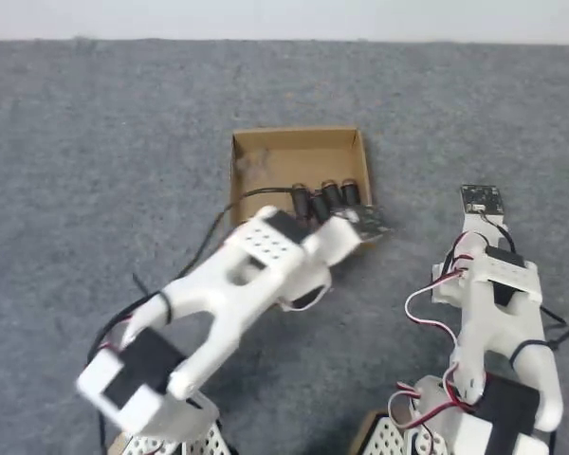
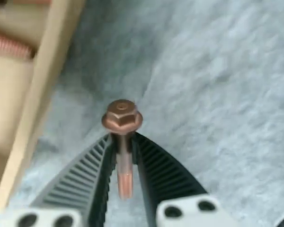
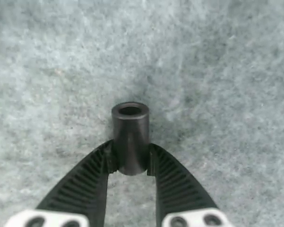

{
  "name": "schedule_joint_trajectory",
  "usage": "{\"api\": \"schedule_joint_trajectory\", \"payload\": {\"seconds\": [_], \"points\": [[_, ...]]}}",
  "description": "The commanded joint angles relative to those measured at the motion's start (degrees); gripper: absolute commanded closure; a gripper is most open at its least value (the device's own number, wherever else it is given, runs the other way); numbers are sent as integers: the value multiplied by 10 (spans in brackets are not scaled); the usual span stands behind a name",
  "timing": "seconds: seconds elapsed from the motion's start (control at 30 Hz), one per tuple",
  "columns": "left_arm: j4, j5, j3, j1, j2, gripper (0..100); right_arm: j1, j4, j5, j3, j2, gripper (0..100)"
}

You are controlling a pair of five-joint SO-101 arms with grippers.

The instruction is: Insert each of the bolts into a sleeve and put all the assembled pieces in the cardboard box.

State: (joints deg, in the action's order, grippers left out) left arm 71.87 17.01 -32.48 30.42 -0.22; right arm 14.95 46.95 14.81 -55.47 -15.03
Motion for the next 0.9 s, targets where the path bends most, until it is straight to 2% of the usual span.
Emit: {"api": "schedule_joint_trajectory", "payload": {"seconds": [0.0, 0.27, 0.4, 0.63, 0.87], "points": [[-21, -36, -73, -56, -103, 987, -9, -9, 6, 3, -31, 991], [-61, -105, -173, -105, -225, 987, -8, -7, 5, 3, -31, 991], [-102, -140, -211, -176, -266, 986, -8, -6, 4, 3, -31, 991], [-182, -192, -242, -298, -272, 984, -9, -8, 5, -5, -34, 991], [-237, -256, -255, -324, -249, 971, -9, -7, 5, -6, -35, 991]]}}
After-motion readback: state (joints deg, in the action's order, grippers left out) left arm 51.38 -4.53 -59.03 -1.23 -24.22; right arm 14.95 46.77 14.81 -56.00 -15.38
